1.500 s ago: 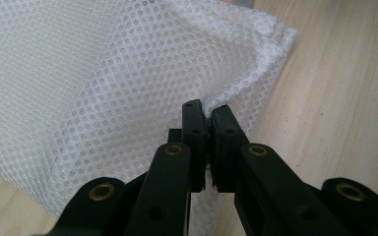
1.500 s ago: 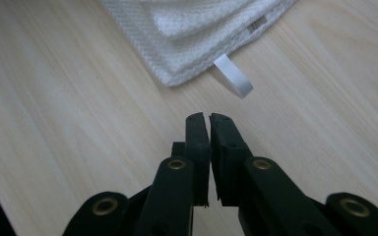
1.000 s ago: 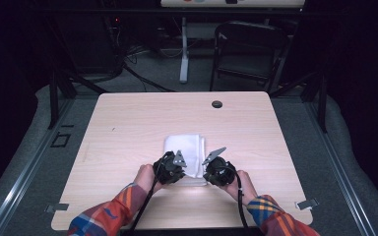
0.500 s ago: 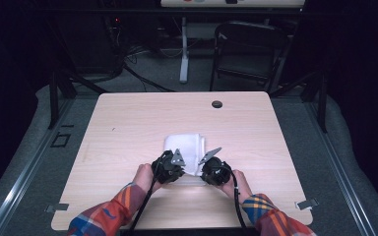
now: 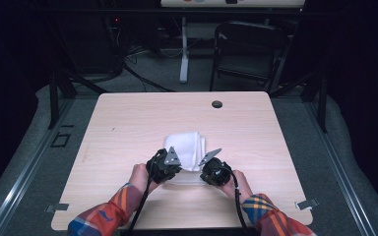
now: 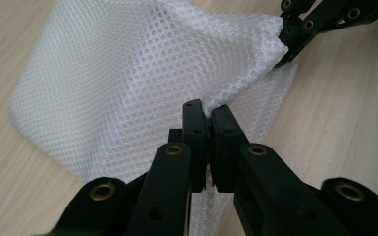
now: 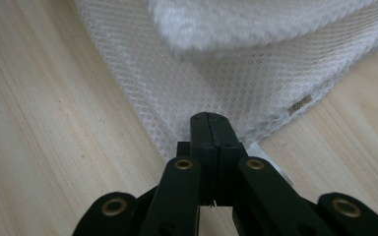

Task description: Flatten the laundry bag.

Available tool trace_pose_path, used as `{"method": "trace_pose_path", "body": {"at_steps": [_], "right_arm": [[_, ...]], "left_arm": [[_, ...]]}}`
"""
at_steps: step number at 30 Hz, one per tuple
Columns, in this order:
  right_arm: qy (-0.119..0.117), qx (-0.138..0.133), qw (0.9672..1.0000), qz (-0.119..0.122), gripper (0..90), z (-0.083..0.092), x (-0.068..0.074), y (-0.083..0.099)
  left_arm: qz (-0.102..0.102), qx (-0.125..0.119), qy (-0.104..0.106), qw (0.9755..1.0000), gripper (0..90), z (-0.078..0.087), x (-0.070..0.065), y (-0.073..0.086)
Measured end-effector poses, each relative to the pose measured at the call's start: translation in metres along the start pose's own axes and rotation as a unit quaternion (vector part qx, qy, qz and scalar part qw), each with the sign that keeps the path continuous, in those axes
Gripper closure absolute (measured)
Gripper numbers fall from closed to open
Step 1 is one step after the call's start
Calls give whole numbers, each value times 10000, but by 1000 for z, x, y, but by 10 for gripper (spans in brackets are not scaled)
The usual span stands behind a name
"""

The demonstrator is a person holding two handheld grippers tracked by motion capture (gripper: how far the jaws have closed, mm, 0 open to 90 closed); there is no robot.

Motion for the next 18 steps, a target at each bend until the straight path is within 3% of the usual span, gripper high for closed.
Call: {"method": "trace_pose_path", "body": {"at_steps": [18], "right_arm": [[-18,27,10000,7,900,0,0,1]], "left_arm": [[356,-199,-267,9988,872,19,14,6]]}}
Point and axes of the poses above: each handheld gripper's, and its own axes: z roughly backward along the jaws, y roughly out of its underside, x roughly to its left, the point moved 9 cm from there along -z, roughly forward along the jaws, and after that the axes turned 3 degrees about z, right-handed, at the moved point
